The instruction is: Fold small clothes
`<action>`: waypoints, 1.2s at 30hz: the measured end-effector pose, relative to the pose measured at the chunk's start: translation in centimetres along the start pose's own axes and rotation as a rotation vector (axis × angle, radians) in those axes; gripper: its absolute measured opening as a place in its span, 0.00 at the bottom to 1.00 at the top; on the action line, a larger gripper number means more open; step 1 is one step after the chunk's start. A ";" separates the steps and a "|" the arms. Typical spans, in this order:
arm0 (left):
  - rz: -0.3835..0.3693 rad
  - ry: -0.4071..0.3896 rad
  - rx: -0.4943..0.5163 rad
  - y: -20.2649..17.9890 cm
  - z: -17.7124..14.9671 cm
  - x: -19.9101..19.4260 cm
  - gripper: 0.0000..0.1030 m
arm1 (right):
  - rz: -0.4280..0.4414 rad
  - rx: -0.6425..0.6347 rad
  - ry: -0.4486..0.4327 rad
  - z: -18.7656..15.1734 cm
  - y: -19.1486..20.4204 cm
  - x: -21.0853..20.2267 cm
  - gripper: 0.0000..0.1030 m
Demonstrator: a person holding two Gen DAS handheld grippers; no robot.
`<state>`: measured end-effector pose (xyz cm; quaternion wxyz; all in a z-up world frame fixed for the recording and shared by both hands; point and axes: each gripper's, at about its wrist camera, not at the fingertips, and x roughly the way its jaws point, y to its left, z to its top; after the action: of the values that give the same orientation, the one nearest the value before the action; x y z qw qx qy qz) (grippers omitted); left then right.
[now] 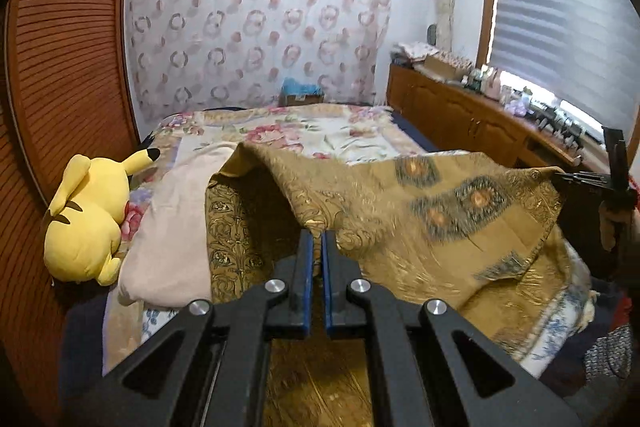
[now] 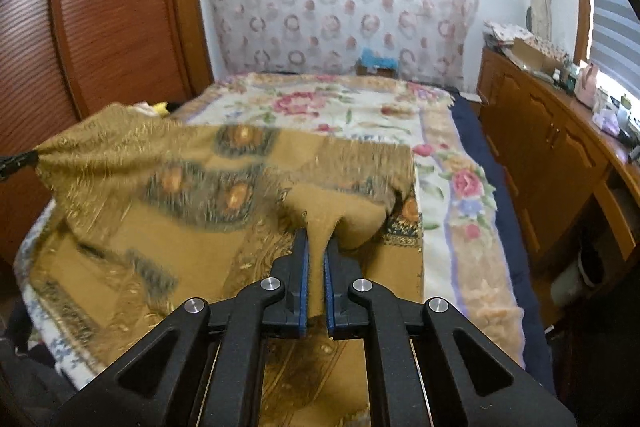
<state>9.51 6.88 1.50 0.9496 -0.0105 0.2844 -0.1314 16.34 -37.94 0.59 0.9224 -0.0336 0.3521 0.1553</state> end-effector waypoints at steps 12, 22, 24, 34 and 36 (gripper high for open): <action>0.021 0.106 -0.094 1.4 -8.6 -2.1 0.02 | -0.014 -0.047 0.065 -4.3 0.4 -4.6 0.03; 0.053 0.181 -0.115 1.0 -11.8 -0.2 0.06 | -0.056 -0.009 0.168 -9.3 0.0 -2.1 0.09; 0.069 0.177 -0.110 1.1 -11.7 -0.4 0.10 | -0.069 -0.016 0.158 -9.3 0.4 -2.7 0.15; 0.105 0.160 -0.122 2.7 -11.2 -0.9 0.44 | -0.052 -0.027 0.020 -7.1 2.8 -5.2 0.47; 0.097 0.181 -0.128 2.9 -11.2 -0.2 0.47 | -0.015 -0.029 0.018 -6.9 3.7 -4.4 0.49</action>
<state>3.99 10.39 -8.11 0.9227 -0.0453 0.3769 -0.0674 7.71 -36.75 -1.49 0.9198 -0.0509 0.3578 0.1530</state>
